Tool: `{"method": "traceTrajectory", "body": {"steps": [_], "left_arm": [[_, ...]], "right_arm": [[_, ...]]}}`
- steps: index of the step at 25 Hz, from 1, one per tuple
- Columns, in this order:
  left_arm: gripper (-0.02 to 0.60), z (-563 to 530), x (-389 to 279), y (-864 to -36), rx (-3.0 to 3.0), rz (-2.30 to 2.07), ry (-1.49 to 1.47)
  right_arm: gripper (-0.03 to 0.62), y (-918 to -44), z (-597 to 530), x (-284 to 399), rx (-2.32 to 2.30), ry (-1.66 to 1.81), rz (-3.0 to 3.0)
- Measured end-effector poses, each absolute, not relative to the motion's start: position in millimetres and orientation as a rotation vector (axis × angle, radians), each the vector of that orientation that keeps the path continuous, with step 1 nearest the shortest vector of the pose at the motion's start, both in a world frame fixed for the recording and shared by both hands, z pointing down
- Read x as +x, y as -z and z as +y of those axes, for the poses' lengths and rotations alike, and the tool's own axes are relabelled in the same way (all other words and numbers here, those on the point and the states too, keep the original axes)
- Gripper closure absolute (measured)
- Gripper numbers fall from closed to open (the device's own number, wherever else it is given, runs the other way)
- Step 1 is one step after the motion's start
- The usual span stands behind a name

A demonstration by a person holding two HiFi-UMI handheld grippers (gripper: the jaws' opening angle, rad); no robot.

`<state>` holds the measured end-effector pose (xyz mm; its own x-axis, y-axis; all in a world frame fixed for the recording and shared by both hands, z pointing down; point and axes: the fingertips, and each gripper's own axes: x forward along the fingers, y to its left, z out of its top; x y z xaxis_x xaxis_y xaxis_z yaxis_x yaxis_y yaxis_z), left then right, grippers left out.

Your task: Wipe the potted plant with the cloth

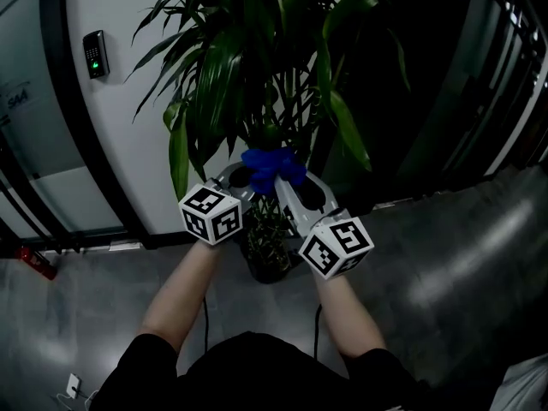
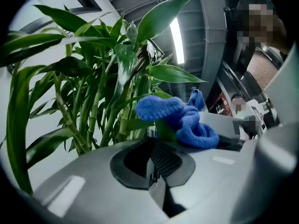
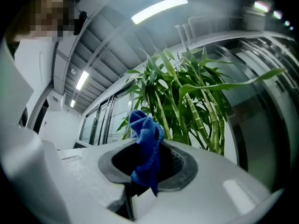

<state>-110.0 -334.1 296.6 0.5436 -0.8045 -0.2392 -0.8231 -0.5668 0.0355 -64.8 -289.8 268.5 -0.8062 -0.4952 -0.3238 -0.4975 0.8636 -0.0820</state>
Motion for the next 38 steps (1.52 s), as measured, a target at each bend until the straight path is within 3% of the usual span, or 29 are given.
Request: {"method": "traceTrajectory", "body": {"steps": [12,25,38], "left_arm": [[0.575,-332,-120,-301,-2.688,1.454,-0.372],[0.575,-290,-118,-358,-2.716,1.596,-0.262],[0.575,-211,-104,-413,-2.637,1.787,-0.198]], "right_arm": [[0.490,-312,-278,-61,-0.793,0.054,2.779],[0.490,-350,-255,-46,-0.780,0.176,2.815],[0.490,-414,-198,20,-0.771,0.287,2.856]]}}
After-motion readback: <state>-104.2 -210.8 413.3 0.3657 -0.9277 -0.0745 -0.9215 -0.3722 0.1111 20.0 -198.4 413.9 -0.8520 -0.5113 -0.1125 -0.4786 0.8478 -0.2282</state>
